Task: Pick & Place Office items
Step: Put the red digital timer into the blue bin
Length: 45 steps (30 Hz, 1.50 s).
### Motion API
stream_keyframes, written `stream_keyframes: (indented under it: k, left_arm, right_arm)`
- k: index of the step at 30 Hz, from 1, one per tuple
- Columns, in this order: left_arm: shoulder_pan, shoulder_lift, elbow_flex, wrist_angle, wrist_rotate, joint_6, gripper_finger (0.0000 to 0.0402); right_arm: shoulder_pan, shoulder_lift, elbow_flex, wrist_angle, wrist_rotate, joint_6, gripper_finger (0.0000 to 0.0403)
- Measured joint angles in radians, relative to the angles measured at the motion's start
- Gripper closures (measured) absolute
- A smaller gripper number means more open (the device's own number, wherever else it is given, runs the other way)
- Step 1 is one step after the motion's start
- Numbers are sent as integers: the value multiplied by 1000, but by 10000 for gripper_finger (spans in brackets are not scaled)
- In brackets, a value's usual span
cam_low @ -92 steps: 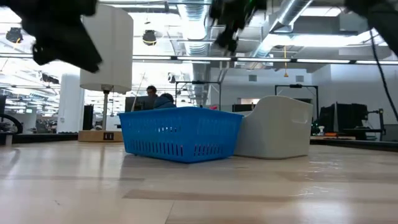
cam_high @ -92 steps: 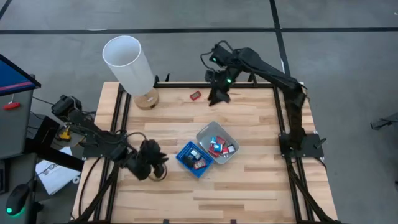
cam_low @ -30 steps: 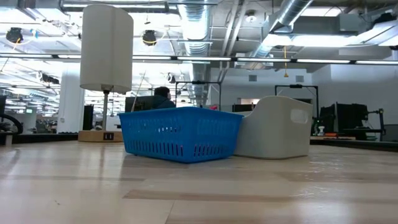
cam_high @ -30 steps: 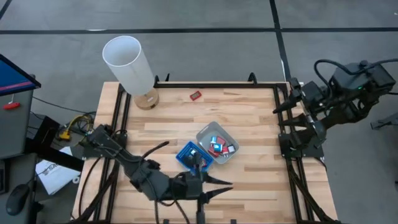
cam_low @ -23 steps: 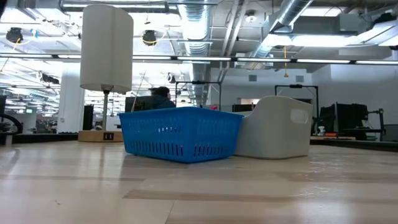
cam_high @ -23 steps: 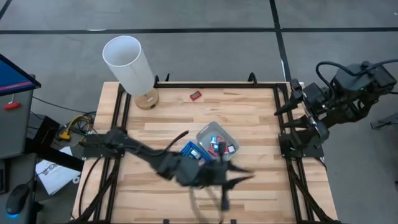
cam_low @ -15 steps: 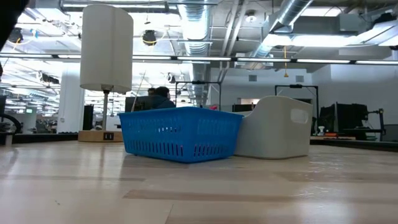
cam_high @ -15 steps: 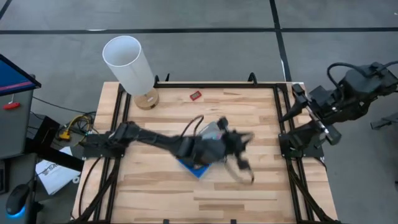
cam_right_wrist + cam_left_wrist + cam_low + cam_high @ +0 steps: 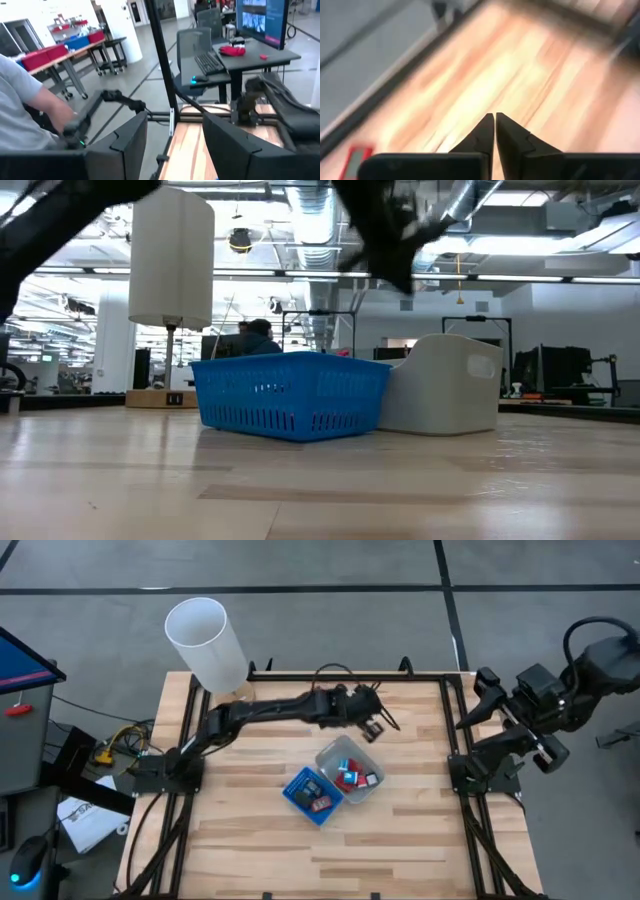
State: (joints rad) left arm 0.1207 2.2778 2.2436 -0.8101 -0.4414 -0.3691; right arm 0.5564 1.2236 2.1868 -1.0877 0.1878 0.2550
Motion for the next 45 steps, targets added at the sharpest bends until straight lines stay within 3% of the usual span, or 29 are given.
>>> stream_keyframes:
  k: [5, 10, 14, 21, 24, 30, 45]
  left_arm:
    - [70, 52, -1, -208, 30, 153, 400]
    - [116, 70, -1, -223, 101, 302, 386]
    - [177, 69, 1, -211, 144, 340, 332]
    - [282, 69, 0, -206, 154, 315, 200]
    - [318, 68, 0, -207, 205, 285, 174]
    - [362, 98, 1, -230, 350, 282, 180]
    - [386, 166, 1, -361, 308, 384, 172]
  right_arm:
    - [-2, 0, 0, 43, 10, 0, 218]
    - [-2, 0, 0, 51, 53, 7, 218]
    - [-2, 1, 0, 58, 74, 21, 218]
    - [-2, 1, 0, 87, 80, 34, 218]
    - [-2, 0, 0, 101, 83, 34, 218]
    - [-2, 0, 0, 110, 122, 35, 218]
    - [-2, 1, 0, 154, 163, 34, 218]
